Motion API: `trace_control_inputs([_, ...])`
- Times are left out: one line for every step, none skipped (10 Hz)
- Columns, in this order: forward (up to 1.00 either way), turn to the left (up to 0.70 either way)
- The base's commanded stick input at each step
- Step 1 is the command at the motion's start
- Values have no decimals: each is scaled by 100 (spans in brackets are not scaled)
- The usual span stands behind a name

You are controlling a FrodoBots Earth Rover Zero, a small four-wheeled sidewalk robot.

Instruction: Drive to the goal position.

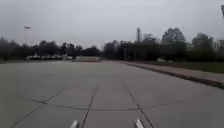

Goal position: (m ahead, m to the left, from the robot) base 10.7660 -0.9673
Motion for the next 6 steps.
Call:
trace_control_inputs([100, 2])
trace_control_inputs([100, 2])
trace_control_inputs([100, 2])
trace_control_inputs([100, 2])
trace_control_inputs([100, 2])
trace_control_inputs([100, 2])
